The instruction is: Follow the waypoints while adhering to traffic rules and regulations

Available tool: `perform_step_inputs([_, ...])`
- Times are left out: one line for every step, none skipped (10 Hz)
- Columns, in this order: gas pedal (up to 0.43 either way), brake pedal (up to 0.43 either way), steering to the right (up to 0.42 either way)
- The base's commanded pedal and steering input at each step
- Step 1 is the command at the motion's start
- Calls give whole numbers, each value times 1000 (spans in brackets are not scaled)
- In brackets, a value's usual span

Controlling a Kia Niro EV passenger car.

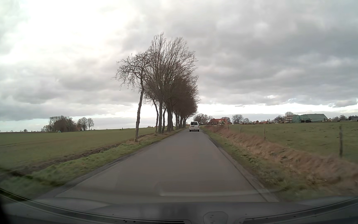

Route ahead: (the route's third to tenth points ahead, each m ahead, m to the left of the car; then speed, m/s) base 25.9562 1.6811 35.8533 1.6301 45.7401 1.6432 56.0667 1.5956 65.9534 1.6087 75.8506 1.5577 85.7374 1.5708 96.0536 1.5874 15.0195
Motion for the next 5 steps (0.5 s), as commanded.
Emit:
perform_step_inputs([209,0,1])
perform_step_inputs([209,0,0])
perform_step_inputs([209,0,1])
perform_step_inputs([220,0,0])
perform_step_inputs([220,0,-3])
